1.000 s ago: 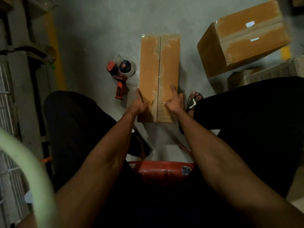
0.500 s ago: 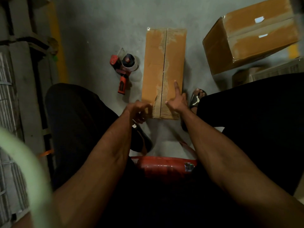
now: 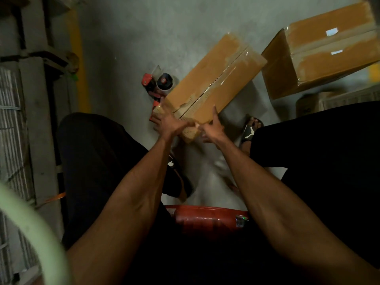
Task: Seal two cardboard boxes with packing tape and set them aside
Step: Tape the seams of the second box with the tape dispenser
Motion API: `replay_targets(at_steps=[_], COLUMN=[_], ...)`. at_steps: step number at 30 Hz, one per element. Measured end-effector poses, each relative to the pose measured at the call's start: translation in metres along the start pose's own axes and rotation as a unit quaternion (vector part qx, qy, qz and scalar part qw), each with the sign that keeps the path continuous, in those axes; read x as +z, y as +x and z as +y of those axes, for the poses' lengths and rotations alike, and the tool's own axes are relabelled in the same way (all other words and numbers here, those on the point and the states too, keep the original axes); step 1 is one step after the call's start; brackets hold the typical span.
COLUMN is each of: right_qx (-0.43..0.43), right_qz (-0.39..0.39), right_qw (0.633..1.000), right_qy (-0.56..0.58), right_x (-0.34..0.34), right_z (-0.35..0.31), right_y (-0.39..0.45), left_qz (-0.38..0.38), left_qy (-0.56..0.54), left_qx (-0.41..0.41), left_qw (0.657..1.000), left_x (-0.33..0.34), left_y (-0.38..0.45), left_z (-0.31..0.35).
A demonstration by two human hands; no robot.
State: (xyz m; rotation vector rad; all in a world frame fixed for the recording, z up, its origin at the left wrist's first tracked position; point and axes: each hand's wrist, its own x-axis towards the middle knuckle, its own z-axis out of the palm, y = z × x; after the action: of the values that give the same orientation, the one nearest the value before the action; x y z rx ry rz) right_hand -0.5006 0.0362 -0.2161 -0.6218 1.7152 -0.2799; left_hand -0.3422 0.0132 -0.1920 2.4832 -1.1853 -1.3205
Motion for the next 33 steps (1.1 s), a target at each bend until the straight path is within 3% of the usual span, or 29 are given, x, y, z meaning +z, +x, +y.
replay_targets(at_steps=[5,8,11,14,16,19,20,22,24,28,30,33], right_qx=[-0.016,-0.084,-0.134,-0.183,-0.197,-0.220,-0.230,-0.256,-0.272,-0.259,-0.256,-0.279], right_qz=[0.010,0.047,0.103,0.156,0.162,0.106,0.070,0.016,-0.009,-0.038,-0.049,-0.051], right_qw=[0.999,0.991,0.962,0.895,0.839,0.786,0.773,0.714,0.653,0.579,0.591,0.646], right_qy=[-0.029,-0.096,-0.216,-0.376,-0.481,-0.567,-0.587,-0.651,-0.706,-0.773,-0.763,-0.709], right_x=[-0.008,-0.013,-0.008,0.000,0.004,0.006,0.007,0.011,0.017,0.042,0.046,0.035], right_z=[0.004,0.002,-0.002,-0.011,-0.023,-0.054,-0.066,-0.091,-0.116,-0.150,-0.158,-0.178], right_y=[0.005,0.001,0.001,-0.001,0.002,0.014,0.021,0.035,0.049,0.065,0.063,0.053], left_qz=[-0.036,-0.044,-0.034,0.003,-0.015,-0.070,-0.071,-0.126,-0.153,-0.193,-0.195,-0.162], left_qy=[0.215,0.183,0.101,0.020,-0.019,-0.151,-0.195,-0.277,-0.342,-0.420,-0.449,-0.456], left_qx=[0.064,0.090,0.067,0.006,-0.083,-0.259,-0.280,-0.297,-0.289,-0.304,-0.310,-0.324], left_qw=[0.974,0.978,0.992,1.000,0.996,0.951,0.937,0.905,0.881,0.833,0.815,0.813], left_x=[0.013,0.013,0.022,0.031,0.035,0.054,0.064,0.055,0.037,0.020,0.010,-0.015], left_y=[0.014,0.014,0.007,0.002,-0.002,0.021,0.032,0.019,0.000,0.002,0.004,0.002], left_z=[-0.011,-0.013,-0.018,-0.018,-0.016,-0.038,-0.051,-0.044,-0.026,-0.022,-0.015,0.001])
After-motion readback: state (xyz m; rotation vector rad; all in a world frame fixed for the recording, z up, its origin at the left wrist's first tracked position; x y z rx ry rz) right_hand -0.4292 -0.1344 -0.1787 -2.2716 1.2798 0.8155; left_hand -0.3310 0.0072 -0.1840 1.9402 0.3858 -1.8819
